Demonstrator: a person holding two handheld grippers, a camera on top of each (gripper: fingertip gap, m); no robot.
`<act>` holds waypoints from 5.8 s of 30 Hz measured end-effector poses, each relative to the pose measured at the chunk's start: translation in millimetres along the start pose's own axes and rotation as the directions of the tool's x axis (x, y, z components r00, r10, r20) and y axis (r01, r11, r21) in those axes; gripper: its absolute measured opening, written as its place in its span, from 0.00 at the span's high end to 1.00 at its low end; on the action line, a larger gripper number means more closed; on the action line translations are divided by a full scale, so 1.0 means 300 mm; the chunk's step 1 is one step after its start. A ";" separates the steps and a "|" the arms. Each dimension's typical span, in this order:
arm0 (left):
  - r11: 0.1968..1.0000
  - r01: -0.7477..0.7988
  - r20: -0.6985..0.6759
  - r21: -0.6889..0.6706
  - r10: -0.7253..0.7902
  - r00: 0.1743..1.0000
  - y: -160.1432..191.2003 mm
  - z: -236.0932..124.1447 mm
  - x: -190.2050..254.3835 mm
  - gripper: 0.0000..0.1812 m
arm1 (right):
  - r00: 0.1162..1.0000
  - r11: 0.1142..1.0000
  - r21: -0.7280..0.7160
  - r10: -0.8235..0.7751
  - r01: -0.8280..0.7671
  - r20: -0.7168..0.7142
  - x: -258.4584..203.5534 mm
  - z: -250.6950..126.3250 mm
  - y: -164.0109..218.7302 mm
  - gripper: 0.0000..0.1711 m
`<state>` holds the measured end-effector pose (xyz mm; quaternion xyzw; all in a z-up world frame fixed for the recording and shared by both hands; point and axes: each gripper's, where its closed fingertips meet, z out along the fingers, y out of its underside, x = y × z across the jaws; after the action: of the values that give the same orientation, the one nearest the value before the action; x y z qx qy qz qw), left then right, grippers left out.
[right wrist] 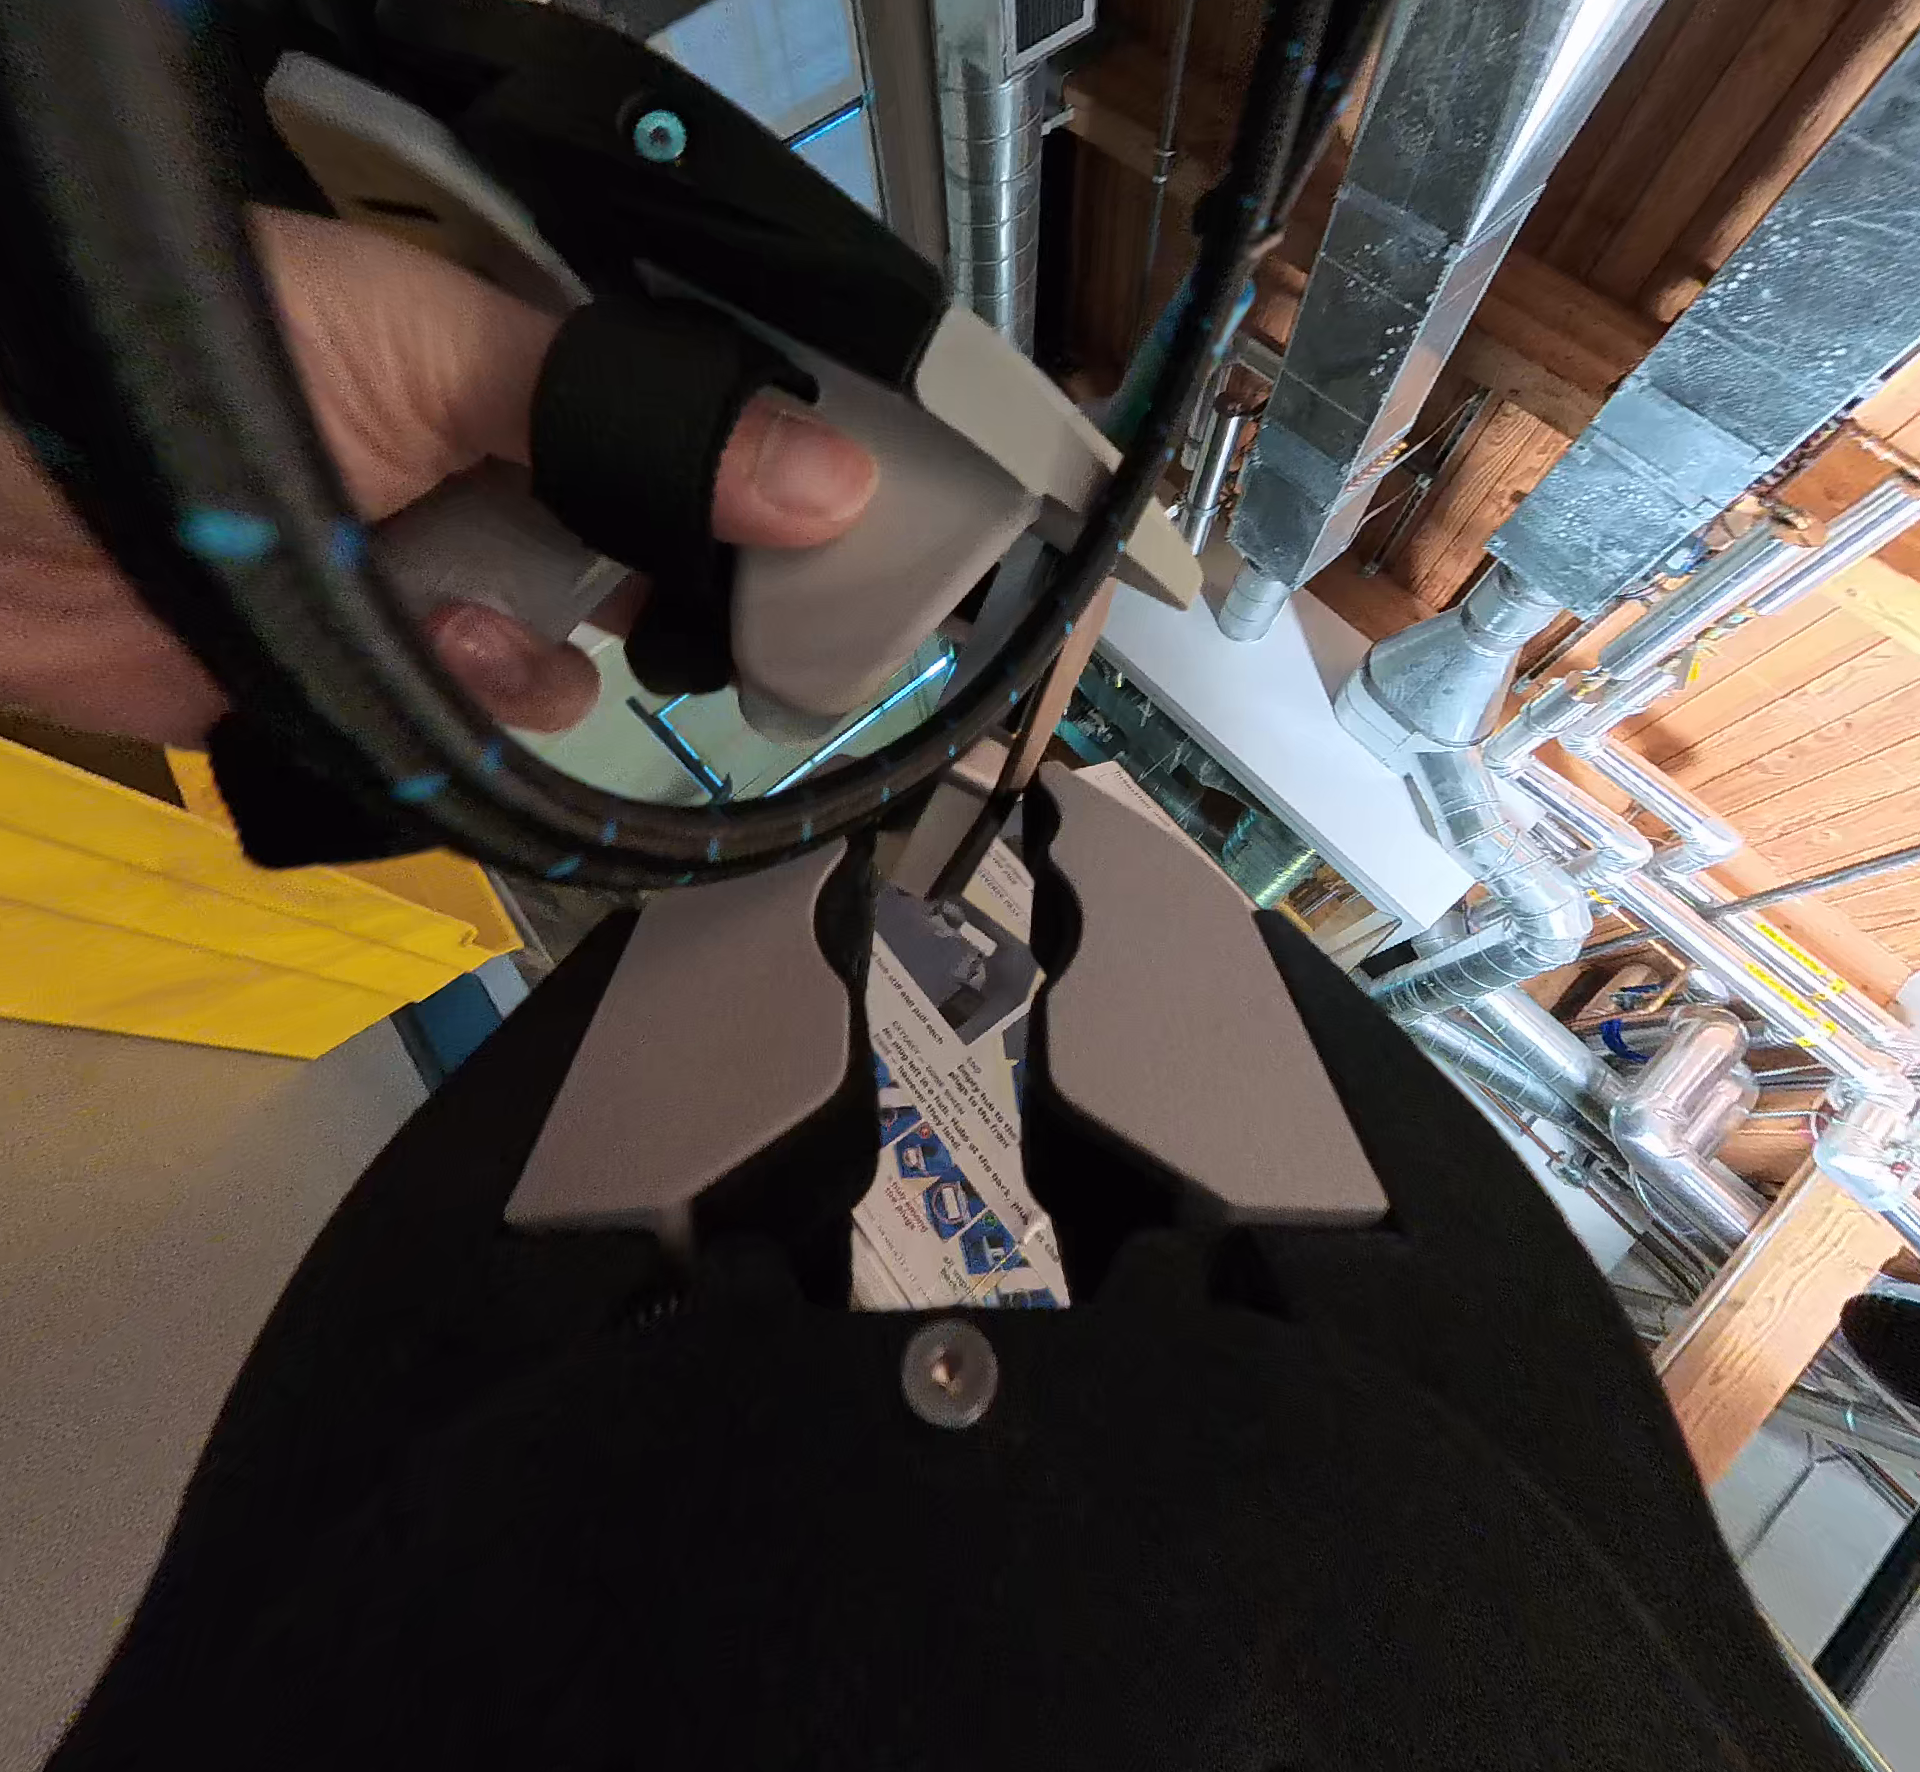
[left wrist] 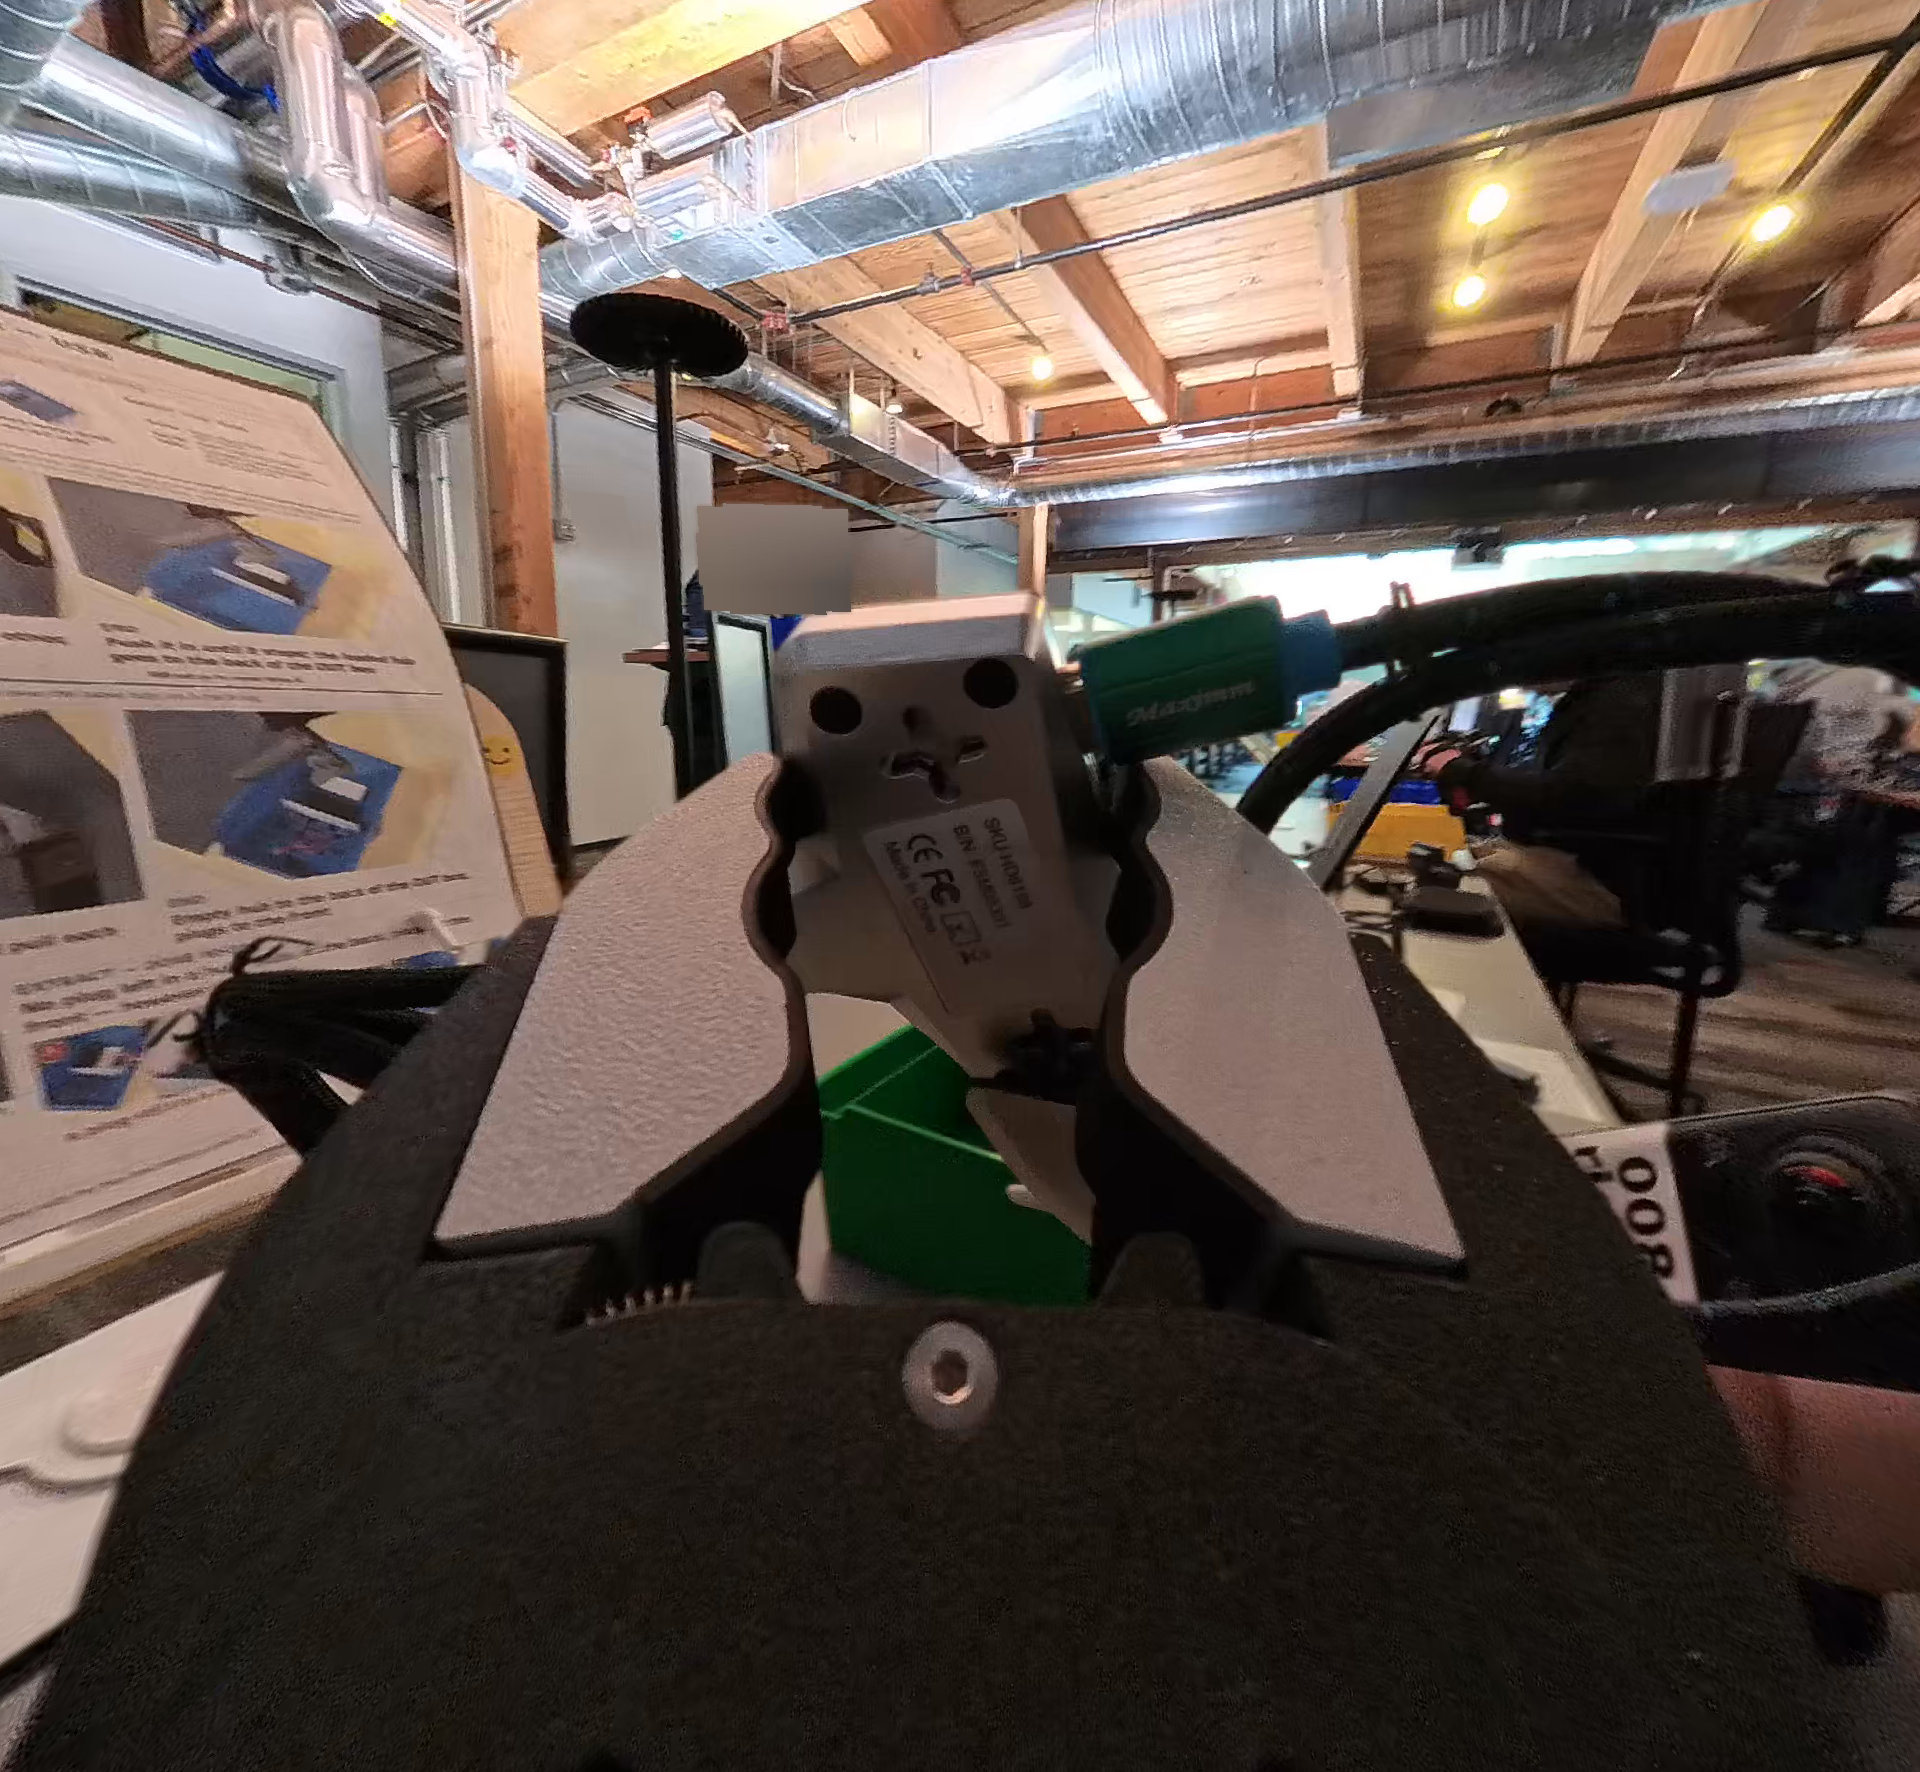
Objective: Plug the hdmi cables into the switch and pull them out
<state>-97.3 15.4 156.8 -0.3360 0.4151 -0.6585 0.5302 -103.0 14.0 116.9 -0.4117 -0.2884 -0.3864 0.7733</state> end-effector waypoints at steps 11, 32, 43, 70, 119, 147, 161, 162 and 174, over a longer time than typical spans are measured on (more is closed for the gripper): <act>0.871 -0.430 0.335 -0.236 0.489 0.806 -0.080 -0.110 -0.258 0.67 | 0.968 0.970 -0.166 0.204 -0.180 0.146 0.039 0.024 0.165 0.83; 0.592 -0.562 0.166 -0.578 0.760 0.629 0.318 -0.006 -0.249 0.68 | 0.561 0.526 -0.612 0.813 -0.590 0.158 0.045 -0.030 0.227 0.88; 0.574 -0.550 0.176 -0.607 0.772 0.611 0.316 -0.015 -0.275 0.68 | 0.643 0.598 -0.646 0.737 -0.475 0.209 0.004 -0.034 0.250 0.89; 0.617 -0.489 0.146 -0.616 0.699 0.700 0.355 0.005 -0.267 0.68 | 0.522 0.468 -0.655 0.843 -0.593 0.130 -0.080 0.000 0.273 0.94; 0.644 -0.451 0.132 -0.618 0.650 0.748 0.412 0.131 -0.290 0.67 | 0.692 0.567 -0.665 0.714 -0.485 0.104 0.003 -0.026 0.372 0.94; 0.906 -0.084 0.294 -0.415 0.221 0.930 0.119 -0.012 -0.385 0.68 | 0.683 0.575 -0.670 0.717 -0.469 0.137 0.305 -0.164 0.372 0.94; 0.877 -0.112 0.164 -0.468 0.210 0.964 0.111 0.036 -0.251 0.68 | 0.409 -0.050 -0.851 0.861 -0.523 -0.302 0.287 -0.701 0.669 0.94; 0.875 -0.115 0.160 -0.470 0.213 0.964 0.111 0.037 -0.246 0.68 | 0.425 -0.067 -0.867 0.851 -0.493 -0.308 0.242 -0.740 0.696 0.93; 0.895 -0.097 -0.007 -0.435 0.104 0.995 0.072 0.055 -0.105 0.68 | 0.615 0.022 -0.905 0.741 -0.425 -0.271 0.300 -0.788 0.783 0.72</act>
<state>-67.1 41.0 144.4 -0.4294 0.5639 -0.5181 0.4788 171.6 -136.5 -28.7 -0.8974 0.0778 -0.0538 0.4309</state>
